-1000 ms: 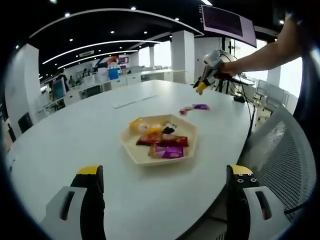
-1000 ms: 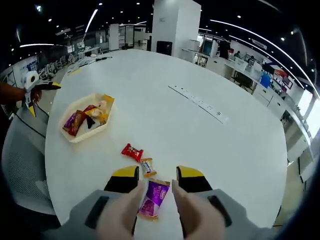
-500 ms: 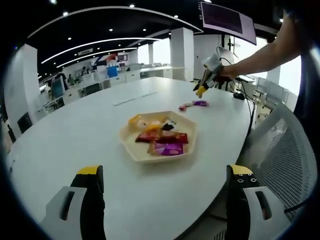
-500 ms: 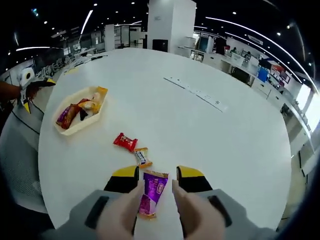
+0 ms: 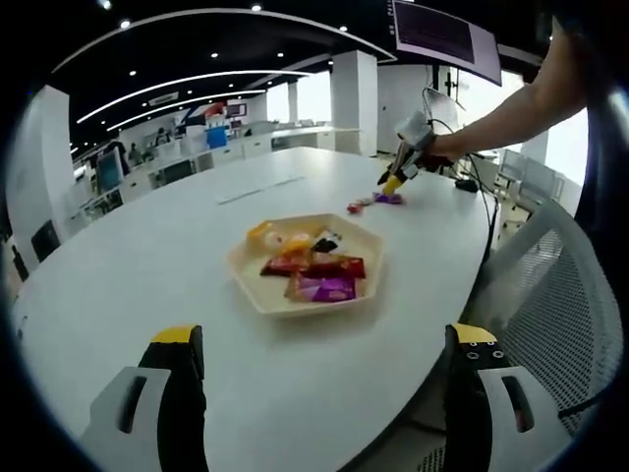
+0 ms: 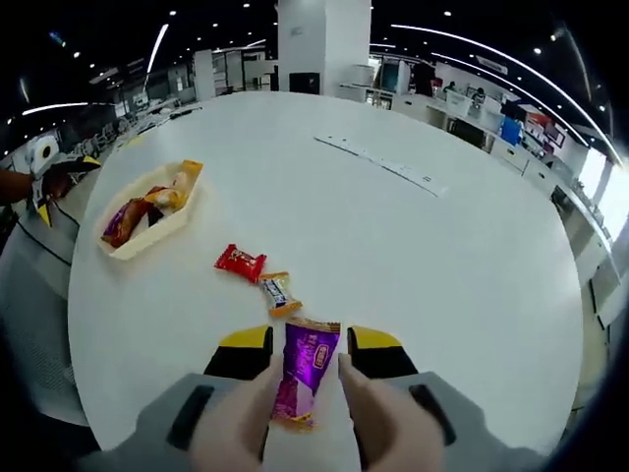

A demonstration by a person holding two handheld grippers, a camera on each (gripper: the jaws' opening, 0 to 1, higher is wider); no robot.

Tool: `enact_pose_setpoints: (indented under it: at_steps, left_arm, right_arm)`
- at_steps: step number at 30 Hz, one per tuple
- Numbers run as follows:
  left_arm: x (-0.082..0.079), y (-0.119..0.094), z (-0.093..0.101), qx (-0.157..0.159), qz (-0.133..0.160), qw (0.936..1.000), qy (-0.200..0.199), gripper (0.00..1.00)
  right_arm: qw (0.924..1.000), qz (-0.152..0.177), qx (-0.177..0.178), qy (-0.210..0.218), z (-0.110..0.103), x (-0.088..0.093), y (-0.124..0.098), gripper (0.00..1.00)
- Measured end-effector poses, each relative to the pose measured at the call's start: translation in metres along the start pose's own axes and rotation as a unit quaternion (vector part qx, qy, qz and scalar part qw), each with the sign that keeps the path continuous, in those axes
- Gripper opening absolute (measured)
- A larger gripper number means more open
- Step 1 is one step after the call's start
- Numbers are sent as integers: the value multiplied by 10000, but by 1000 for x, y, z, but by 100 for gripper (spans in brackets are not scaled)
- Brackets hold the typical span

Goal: Place the target food into the container with the food tongs after gripping and lifting it, then release it inside without dropping or visibly crushing the food.

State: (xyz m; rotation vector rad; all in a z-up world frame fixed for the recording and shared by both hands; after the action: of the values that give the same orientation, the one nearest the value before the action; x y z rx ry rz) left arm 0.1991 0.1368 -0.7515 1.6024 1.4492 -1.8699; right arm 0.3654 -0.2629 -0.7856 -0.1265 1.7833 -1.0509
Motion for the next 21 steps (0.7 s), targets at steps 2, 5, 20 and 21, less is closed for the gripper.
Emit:
enact_pose_setpoints:
  at_steps: [2,5,20,21]
  left_arm:
    - [0,0,0,0,-3,10000,6,99]
    - [0,0,-1,-1,1,10000,-2,99]
    - [-2,0,-2,-30,47,10000,-21,99]
    - [-2,0,-2,-31,48,10000,-23,99]
  right_arm:
    - [10000,6,3,23,0,0,0,29]
    - [9999,-61,-23,82,-3,2,3,29]
    - [9989,-246,218,347,1,9,8,20]
    - [9988,-254,224,356,2,9,8,20]
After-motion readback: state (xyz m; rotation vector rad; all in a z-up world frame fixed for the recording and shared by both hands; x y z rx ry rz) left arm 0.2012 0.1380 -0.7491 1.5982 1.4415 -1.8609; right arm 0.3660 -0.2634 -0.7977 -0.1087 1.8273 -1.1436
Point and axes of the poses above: the point that each gripper's makers call its tool centre point, and the gripper's own axes: y roughly forward along the fingers, z roughly to its right, x roughly out of its underside, the point moved 3 cm from there along -y, roughly backward along the fingers, and after that the axes turned 11 degrees about -x, right-handed, at the moved point
